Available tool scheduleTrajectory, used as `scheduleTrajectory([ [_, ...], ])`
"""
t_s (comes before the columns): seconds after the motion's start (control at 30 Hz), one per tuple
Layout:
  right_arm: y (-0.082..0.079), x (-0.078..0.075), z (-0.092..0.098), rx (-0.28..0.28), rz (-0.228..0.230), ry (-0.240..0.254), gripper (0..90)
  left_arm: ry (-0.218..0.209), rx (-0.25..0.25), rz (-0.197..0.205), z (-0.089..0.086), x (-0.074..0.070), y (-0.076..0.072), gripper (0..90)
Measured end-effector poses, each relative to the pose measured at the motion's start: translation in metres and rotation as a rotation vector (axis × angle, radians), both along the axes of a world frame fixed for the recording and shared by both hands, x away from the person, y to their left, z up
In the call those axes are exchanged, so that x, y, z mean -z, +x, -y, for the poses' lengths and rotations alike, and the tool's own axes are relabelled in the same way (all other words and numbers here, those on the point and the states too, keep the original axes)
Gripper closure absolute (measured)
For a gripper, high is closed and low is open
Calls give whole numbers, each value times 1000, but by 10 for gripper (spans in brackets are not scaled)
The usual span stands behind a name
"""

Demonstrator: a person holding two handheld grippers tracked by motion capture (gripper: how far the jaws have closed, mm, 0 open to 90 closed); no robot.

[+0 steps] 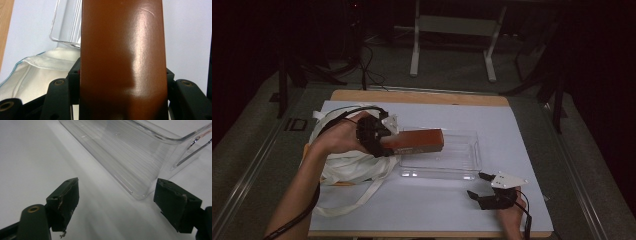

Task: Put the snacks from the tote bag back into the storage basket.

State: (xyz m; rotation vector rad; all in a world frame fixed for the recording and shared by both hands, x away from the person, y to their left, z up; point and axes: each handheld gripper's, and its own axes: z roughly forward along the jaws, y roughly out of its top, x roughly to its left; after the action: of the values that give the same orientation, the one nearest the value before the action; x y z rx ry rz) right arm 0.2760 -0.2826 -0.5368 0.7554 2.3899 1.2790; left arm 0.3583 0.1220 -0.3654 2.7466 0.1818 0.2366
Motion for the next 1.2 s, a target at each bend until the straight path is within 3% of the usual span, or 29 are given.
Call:
scheduleTrajectory([
  [0.43, 0, 0, 1, 1, 5, 8, 204, -8, 24, -9, 7, 3, 3, 439],
  [0.63, 0, 0, 2, 2, 8, 13, 204, -26, 43, -2, 10, 2, 3, 438],
  [1.2, -1, 0, 3, 6, 7, 23, 204, -23, 68, 17, 22, 3, 10, 438],
])
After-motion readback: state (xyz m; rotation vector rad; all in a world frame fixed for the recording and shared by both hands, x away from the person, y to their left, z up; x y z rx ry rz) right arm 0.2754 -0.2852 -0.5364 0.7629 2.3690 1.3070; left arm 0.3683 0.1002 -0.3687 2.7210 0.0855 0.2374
